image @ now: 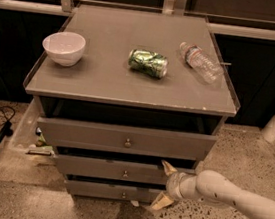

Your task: Open middle drawer

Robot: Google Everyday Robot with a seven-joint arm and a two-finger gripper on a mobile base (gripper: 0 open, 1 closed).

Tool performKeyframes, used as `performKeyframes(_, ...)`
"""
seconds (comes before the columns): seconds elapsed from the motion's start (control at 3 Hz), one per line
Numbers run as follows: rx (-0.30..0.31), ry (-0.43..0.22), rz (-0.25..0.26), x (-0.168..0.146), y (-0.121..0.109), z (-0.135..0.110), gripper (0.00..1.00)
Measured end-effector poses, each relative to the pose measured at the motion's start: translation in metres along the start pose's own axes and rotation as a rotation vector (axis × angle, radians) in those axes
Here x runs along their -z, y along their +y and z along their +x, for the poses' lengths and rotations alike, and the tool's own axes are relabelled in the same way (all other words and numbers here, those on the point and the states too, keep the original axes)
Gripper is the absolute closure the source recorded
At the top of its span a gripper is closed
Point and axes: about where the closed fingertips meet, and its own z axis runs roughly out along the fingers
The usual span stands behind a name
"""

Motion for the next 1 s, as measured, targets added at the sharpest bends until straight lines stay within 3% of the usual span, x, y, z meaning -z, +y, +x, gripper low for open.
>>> performKeyframes(1.0, 0.041, -0.013, 0.026, -0.035, -0.042, 0.009, 0.00)
